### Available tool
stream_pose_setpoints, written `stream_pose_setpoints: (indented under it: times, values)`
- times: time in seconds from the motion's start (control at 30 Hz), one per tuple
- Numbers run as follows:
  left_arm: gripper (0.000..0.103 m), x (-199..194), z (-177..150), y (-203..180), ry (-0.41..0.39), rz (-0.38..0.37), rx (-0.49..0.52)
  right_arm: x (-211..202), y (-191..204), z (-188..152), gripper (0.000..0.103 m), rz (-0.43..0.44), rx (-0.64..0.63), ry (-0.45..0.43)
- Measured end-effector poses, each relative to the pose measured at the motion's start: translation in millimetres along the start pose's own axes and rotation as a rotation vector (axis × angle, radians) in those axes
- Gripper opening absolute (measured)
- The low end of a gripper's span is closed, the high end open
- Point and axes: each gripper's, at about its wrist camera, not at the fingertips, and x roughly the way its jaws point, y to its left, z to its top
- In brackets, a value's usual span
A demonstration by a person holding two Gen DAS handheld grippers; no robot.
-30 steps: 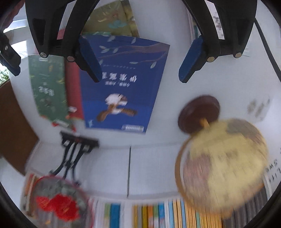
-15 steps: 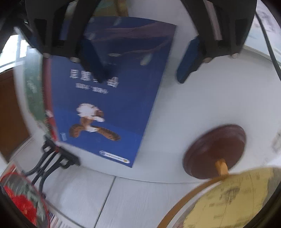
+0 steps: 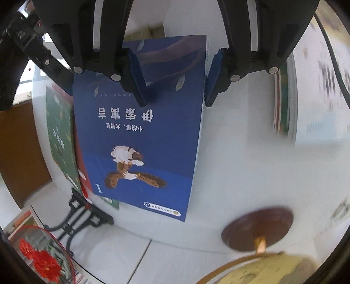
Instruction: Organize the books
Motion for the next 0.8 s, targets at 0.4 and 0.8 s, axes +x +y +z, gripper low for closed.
stream_pose_setpoints:
  times: [0.4, 0.8]
  values:
    - [0.049, -27.8, -76.7, -7.9, 0.07, -0.009, 0.077, -37.7, -5.4, -86.2, 0.046, 0.014, 0.065, 0.158]
    - [0.101, -14.7, -58.0, -17.6, -0.04, -0.076, 0.103, -21.6, -11.5, -70.2, 0.027, 0.031, 0.048, 0.054]
